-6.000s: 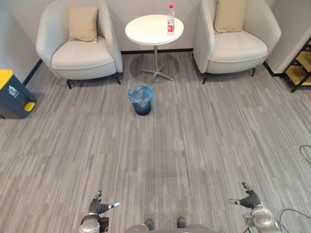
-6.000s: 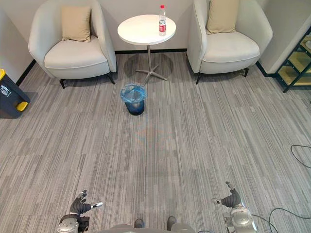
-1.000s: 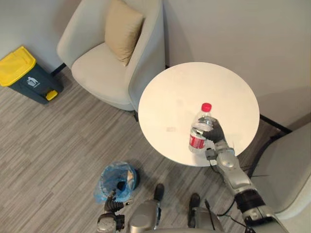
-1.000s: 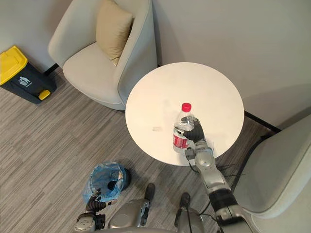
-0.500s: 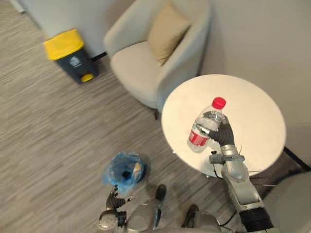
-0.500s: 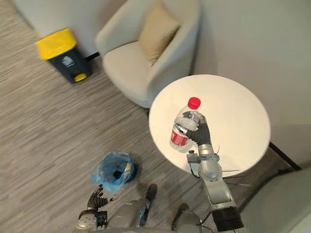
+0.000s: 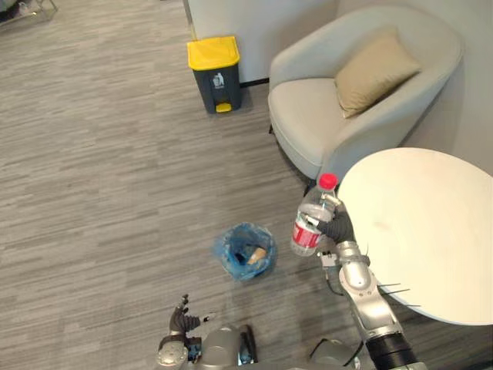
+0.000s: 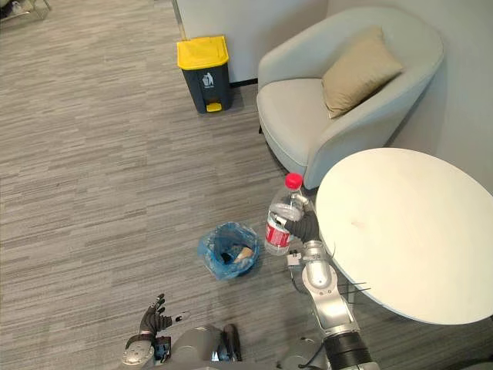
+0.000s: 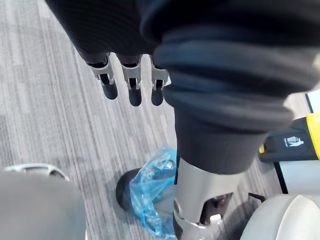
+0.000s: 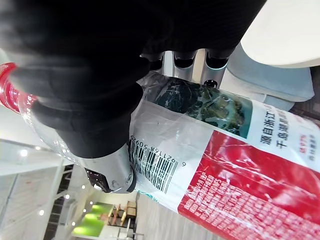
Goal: Gather rubbish on tea table into small bin, then transfer packed bag to large trash can.
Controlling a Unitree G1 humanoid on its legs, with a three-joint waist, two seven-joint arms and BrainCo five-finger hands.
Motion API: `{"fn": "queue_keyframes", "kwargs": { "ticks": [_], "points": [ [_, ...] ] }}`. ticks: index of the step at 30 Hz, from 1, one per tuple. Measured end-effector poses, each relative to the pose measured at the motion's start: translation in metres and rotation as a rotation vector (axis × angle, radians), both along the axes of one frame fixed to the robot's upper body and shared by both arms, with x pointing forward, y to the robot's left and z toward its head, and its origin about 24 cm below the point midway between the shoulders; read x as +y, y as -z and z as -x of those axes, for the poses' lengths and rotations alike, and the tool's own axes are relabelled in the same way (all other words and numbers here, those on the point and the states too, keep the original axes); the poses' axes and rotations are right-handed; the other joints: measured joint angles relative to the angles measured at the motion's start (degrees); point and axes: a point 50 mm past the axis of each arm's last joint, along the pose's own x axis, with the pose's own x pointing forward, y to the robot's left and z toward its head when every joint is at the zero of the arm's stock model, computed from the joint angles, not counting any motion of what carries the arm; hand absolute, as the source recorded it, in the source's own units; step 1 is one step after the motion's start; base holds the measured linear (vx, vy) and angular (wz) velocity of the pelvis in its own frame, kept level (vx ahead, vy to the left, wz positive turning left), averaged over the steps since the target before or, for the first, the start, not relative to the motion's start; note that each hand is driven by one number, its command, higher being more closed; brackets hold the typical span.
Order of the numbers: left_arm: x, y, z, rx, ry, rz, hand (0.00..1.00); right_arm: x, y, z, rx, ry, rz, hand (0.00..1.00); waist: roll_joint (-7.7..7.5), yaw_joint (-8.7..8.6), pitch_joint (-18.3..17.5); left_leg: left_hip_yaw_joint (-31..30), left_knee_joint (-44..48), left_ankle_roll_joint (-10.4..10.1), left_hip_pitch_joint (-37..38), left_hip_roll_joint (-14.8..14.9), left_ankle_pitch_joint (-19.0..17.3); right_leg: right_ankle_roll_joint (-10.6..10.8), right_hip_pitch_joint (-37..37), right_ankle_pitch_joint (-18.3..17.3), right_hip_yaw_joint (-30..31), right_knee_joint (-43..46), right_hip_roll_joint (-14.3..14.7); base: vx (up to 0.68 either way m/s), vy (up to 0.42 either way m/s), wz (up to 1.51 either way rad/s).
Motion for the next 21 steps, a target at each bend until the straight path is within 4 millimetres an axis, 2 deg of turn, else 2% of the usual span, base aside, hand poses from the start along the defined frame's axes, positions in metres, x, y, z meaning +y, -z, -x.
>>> {"fn": "queue_keyframes", "kwargs": {
  "ticks": [1,3,5,6,7,8,9,12,16,18,19,20,21],
  "points": [
    [-0.001,0.0,-0.002,-0.001,0.009,-0.002,0.0,-0.004,0.0,0.001,0.002,0.008,0.007,1.0,0.37,-0.07,0.3,-1.0,-0.7,-0.2,0.0,-0.5,0.3,0.1,-2.2,0.1,2.0,-2.2,2.2,0.03,0.027,0.43],
    [-0.004,0.002,-0.002,0.009,0.032,-0.002,0.0,-0.012,0.006,0.008,0.024,0.026,0.023,1.0,0.48,-0.7,0.4,-3.8,-1.5,-1.2,-0.2,-2.2,1.0,1.6,-3.9,1.6,6.4,-7.0,4.5,0.09,0.001,1.01],
    [-0.003,0.001,-0.007,0.006,0.054,-0.016,0.0,-0.016,0.01,0.018,0.044,0.03,0.036,1.0,-0.51,-2.23,1.1,-7.4,0.3,-1.1,-1.4,-4.5,0.9,0.1,-4.3,4.8,9.2,-7.9,4.4,0.13,-0.101,1.52],
    [-0.005,0.0,-0.009,0.001,0.061,-0.018,0.0,-0.018,0.011,0.02,0.053,0.022,0.046,1.0,0.08,-3.54,1.6,-9.5,3.0,-1.0,-3.6,-4.9,0.5,0.4,-4.5,7.3,8.4,-6.4,3.8,0.15,-0.167,1.26],
    [-0.008,-0.002,-0.016,-0.02,0.067,-0.012,0.0,-0.021,0.009,0.019,0.049,0.013,0.066,1.0,1.21,-2.93,2.3,-9.5,4.9,-1.4,-6.3,-3.9,0.6,-0.3,-5.9,6.8,6.4,-5.6,3.8,0.15,-0.17,1.05],
    [-0.009,-0.003,-0.02,-0.031,0.069,-0.011,0.0,-0.022,0.007,0.017,0.043,0.01,0.074,1.0,1.71,-2.85,2.6,-9.3,5.7,-2.0,-7.8,-3.3,1.0,-0.5,-6.7,6.8,5.5,-5.3,3.8,0.14,-0.167,0.72],
    [-0.009,-0.007,-0.026,-0.054,0.07,-0.013,0.0,-0.023,0.005,0.014,0.033,0.008,0.083,1.0,2.11,-2.83,3.8,-8.2,7.3,-3.6,-10.4,-2.1,2.7,-1.1,-8.0,6.5,3.6,-4.8,3.5,0.12,-0.175,0.65],
    [-0.012,-0.012,-0.039,-0.093,0.066,-0.004,0.0,-0.023,-0.005,0.002,-0.006,-0.002,0.103,1.0,1.93,-2.72,8.9,-4.1,8.8,-3.6,-11.7,0.9,3.2,-3.1,-9.2,4.8,1.7,-1.2,3.5,0.04,-0.161,0.42],
    [-0.011,-0.021,-0.054,-0.161,0.013,0.004,0.0,-0.02,-0.011,-0.02,-0.026,-0.001,0.137,1.0,1.91,-1.44,10.9,-2.6,13.4,-3.6,-19.3,1.6,3.1,-3.6,-17.1,2.8,2.3,4.0,3.0,-0.06,-0.089,0.05],
    [-0.008,-0.029,-0.068,-0.214,-0.06,0.033,0.0,-0.014,-0.017,-0.035,-0.04,-0.005,0.173,1.0,2.58,-1.32,12.1,-0.8,17.8,-2.6,-25.8,3.5,1.7,-3.9,-22.9,2.2,2.1,7.0,3.2,-0.18,-0.034,0.08],
    [-0.007,-0.035,-0.077,-0.247,-0.09,0.041,0.0,-0.01,-0.023,-0.042,-0.062,-0.01,0.179,1.0,3.12,-1.38,13.3,0.9,20.4,-1.9,-29.3,5.7,-1.5,-3.9,-26.0,1.4,1.4,9.4,3.5,-0.18,-0.016,0.21],
    [-0.007,-0.044,-0.091,-0.294,-0.115,0.061,0.0,-0.006,-0.03,-0.048,-0.083,-0.006,0.185,1.0,3.14,-1.02,14.7,1.2,23.7,-1.5,-33.0,7.0,-2.6,-4.2,-29.7,0.8,1.1,12.2,3.6,-0.15,-0.015,0.2],
    [-0.007,-0.046,-0.095,-0.309,-0.121,0.067,0.0,-0.005,-0.032,-0.049,-0.09,-0.004,0.187,1.0,3.17,-0.81,15.0,1.2,24.6,-1.5,-34.2,7.3,-2.9,-4.4,-30.7,0.7,1.1,12.8,3.6,-0.17,-0.027,0.1]
  ]
}}
